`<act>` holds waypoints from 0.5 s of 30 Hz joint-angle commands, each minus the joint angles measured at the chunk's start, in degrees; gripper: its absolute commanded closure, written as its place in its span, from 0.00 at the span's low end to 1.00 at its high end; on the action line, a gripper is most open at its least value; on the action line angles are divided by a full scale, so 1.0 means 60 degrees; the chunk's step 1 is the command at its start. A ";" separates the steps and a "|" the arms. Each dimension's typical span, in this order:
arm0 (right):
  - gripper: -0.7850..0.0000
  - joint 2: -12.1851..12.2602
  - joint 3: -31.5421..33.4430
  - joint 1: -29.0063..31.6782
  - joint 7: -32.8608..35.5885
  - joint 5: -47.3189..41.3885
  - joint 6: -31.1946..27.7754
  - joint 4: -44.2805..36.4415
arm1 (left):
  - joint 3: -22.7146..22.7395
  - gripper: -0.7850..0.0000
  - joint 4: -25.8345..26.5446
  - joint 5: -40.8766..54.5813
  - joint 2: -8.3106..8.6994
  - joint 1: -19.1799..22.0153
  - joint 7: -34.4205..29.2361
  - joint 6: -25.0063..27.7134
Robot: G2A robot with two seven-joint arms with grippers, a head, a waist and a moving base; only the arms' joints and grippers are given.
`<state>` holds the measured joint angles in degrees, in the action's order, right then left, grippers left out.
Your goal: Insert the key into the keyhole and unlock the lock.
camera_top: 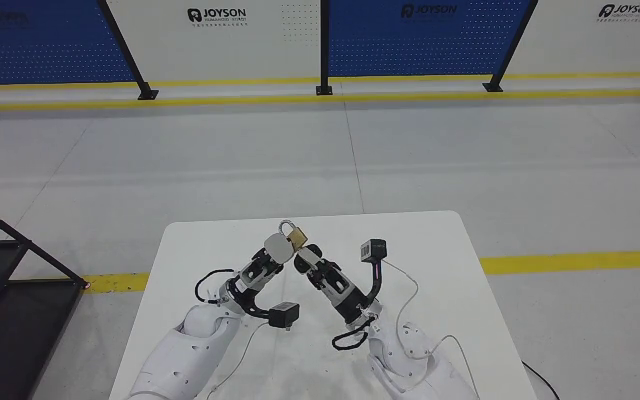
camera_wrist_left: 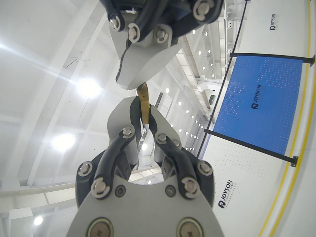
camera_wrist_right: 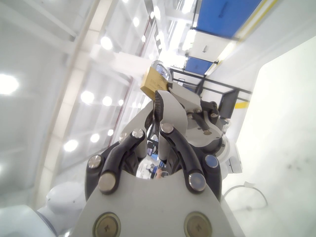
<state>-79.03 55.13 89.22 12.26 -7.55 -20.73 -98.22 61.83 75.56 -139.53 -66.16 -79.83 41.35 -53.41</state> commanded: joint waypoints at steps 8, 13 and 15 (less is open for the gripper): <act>1.00 0.0011 0.0121 -0.0061 0.0681 -0.1636 0.0821 -0.0101 | 0.0000 1.00 0.0000 0.0000 0.0000 0.0000 0.0000 0.0000; 1.00 0.0017 0.0208 -0.0192 0.1215 -0.2604 0.1368 -0.0141 | 0.0000 1.00 0.0000 0.0000 0.0000 0.0000 0.0000 0.0000; 1.00 0.0023 0.0243 -0.0153 0.1346 -0.2838 0.1342 -0.0171 | 0.0000 1.00 0.0000 0.0000 0.0000 0.0000 0.0000 0.0000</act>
<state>-78.91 56.48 88.18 19.92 -23.81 -12.56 -99.15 61.83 75.56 -139.53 -66.16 -79.83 41.36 -53.41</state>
